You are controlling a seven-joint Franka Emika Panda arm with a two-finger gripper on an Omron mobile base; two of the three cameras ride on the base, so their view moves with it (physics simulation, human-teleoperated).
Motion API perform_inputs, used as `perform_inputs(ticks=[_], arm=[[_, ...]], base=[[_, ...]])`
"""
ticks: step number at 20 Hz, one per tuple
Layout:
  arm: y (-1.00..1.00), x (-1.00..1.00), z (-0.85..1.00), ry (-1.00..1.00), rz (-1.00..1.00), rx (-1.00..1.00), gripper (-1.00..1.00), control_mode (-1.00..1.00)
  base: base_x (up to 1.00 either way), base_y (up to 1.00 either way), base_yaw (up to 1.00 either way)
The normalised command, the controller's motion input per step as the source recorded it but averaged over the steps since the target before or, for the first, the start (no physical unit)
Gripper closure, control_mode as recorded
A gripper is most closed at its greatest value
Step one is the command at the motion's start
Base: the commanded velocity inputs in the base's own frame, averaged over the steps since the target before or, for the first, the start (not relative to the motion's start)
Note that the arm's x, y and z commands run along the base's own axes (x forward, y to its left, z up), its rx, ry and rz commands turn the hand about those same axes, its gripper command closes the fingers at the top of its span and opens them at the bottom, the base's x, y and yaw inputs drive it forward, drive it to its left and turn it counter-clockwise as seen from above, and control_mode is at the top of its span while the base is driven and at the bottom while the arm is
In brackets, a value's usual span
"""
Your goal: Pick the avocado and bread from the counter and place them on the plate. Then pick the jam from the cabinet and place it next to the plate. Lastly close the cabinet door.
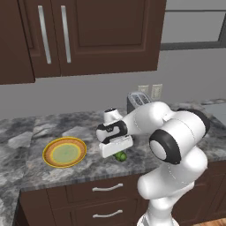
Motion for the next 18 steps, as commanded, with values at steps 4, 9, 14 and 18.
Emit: perform_inputs(ticks=[4,9,14,18], arm=[[0.00,-0.06,0.31,-0.13,0.01,0.00,1.00,-1.00],[0.13,-0.03,0.51,-0.18,0.08,0.00,1.00,-1.00],[0.35,0.00,0.44,-0.13,0.08,0.00,1.00,-1.00],[0.42,0.00,0.29,-0.05,0.11,0.00,1.00,-1.00]], base=[[0.00,0.00,0.00],[0.00,0.00,0.00],[0.00,0.00,0.00],[0.00,0.00,0.00]])
